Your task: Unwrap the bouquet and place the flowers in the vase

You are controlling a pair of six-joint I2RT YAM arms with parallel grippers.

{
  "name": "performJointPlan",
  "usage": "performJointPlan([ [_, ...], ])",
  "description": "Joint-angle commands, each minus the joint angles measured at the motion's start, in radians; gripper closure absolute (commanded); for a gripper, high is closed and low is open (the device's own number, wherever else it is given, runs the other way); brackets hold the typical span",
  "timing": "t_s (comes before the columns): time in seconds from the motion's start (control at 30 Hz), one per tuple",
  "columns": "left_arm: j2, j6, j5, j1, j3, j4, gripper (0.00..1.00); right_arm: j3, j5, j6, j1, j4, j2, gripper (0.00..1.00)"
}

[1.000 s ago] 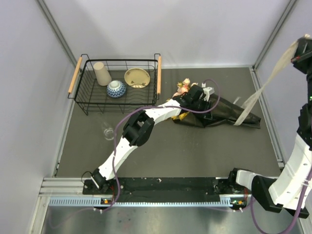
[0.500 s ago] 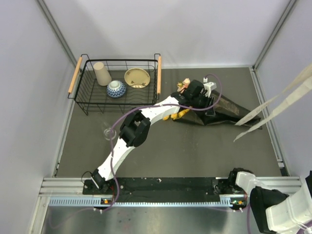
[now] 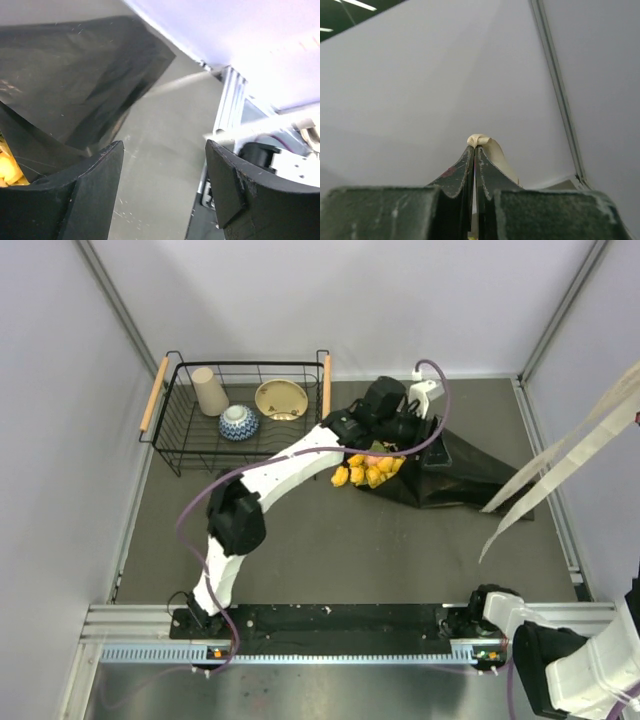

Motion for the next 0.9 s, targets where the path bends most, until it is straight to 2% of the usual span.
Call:
performJointPlan([
  [0.0, -0.253, 0.005, 0.042, -0.007, -0.095, 0.015, 0.28, 0.081, -0.154, 0.053, -0.004, 0.066, 0.003, 1.0],
  [0.13, -0.496, 0.028, -0.016, -0.007, -0.287, 0.035, 0.25, 0.002, -0.396, 0.149, -0.002, 0.167, 0.033, 1.0],
  [0.17, -0.552, 0.038, -0.059, -0.007, -0.372, 0.032, 0.23, -0.047, -0.509, 0.217, -0.002, 0.25, 0.035, 1.0],
  [0.2, -0.665, 0.047, -0.088, -0.007, -0.414, 0.021, 0.23, -0.075, -0.56, 0.259, -0.004, 0.295, 0.035, 1.0],
  [0.27, -0.784, 0.071, -0.163, -0.007, -0.533, 0.009, 0.2, -0.167, -0.69, 0.401, -0.002, 0.422, 0.03, 1.0],
  [0.3, -0.897, 0.076, -0.186, -0.005, -0.561, -0.02, 0.2, -0.185, -0.714, 0.443, -0.004, 0.526, 0.027, 1.0],
  [0.4, -1.098, 0.084, -0.235, -0.005, -0.656, -0.066, 0.18, -0.235, -0.772, 0.606, -0.004, 0.683, 0.021, 1.0],
  [0.43, -1.142, 0.072, -0.243, -0.005, -0.675, -0.079, 0.17, -0.23, -0.792, 0.653, -0.004, 0.78, 0.027, 1.0],
  [0.47, -1.183, 0.064, -0.249, -0.005, -0.702, -0.088, 0.17, -0.227, -0.838, 0.781, -0.002, 0.857, 0.039, 1.0],
  [0.57, -1.336, 0.019, -0.266, -0.005, -0.735, -0.129, 0.16, -0.168, -0.904, 1.005, 0.028, 1.036, 0.131, 1.0],
  [0.63, -1.378, -0.01, -0.26, -0.005, -0.746, -0.145, 0.16, -0.131, -0.907, 0.999, 0.102, 1.024, 0.194, 1.0],
  [0.67, -1.398, -0.018, -0.257, -0.005, -0.756, -0.145, 0.16, -0.097, -0.891, 0.933, 0.146, 0.951, 0.21, 1.0],
  [0.7, -1.432, -0.024, -0.257, -0.005, -0.762, -0.145, 0.16, -0.091, -0.874, 0.898, 0.283, 0.91, 0.225, 1.0],
  [0.77, -1.456, -0.025, -0.278, -0.005, -0.778, -0.143, 0.16, -0.068, -0.863, 0.812, 0.418, 0.834, 0.295, 1.0],
  [0.8, -1.463, -0.022, -0.292, -0.005, -0.778, -0.151, 0.16, -0.043, -0.849, 0.76, 0.547, 0.77, 0.326, 1.0],
  [0.87, -1.463, -0.01, -0.34, -0.005, -0.763, -0.186, 0.18, -0.026, -0.773, 0.589, 0.642, 0.655, 0.371, 1.0],
])
